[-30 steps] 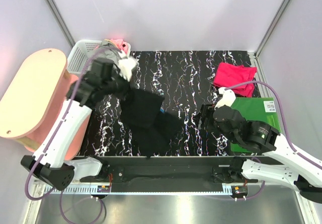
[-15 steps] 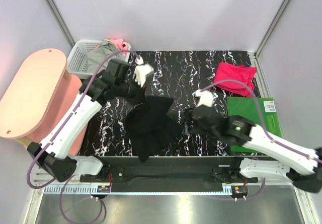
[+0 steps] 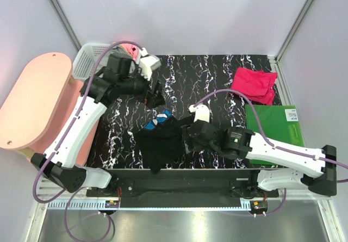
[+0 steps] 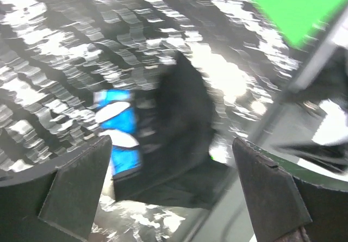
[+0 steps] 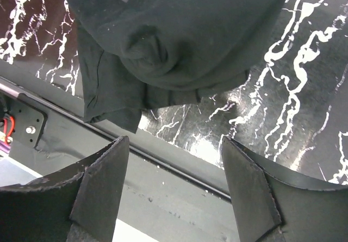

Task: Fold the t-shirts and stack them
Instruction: Move the tshirt to the center of the board, then flatten the tshirt out

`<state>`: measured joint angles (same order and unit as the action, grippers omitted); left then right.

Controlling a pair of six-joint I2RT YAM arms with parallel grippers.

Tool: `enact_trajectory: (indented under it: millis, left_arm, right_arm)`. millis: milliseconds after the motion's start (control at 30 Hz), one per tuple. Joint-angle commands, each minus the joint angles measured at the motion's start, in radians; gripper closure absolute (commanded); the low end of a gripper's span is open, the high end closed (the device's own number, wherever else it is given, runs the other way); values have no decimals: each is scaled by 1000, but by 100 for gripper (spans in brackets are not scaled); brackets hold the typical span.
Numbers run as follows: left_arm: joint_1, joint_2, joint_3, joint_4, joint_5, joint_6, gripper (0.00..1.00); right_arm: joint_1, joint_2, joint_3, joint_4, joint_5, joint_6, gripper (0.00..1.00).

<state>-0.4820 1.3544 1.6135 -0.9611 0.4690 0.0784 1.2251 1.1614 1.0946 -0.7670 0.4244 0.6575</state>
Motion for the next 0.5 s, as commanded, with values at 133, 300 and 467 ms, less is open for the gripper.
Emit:
enact_trajectory:
  millis: [133, 300, 467]
  left_arm:
    - [123, -3, -417, 34, -274, 99, 7]
    - [123, 32, -553, 59, -169, 127, 8]
    - [123, 81, -578, 56, -147, 164, 7]
  right_arm:
    - [16, 230, 71, 115, -68, -52, 22]
    - [16, 310, 99, 129, -3, -82, 18]
    - [7, 333, 88, 161, 57, -99, 17]
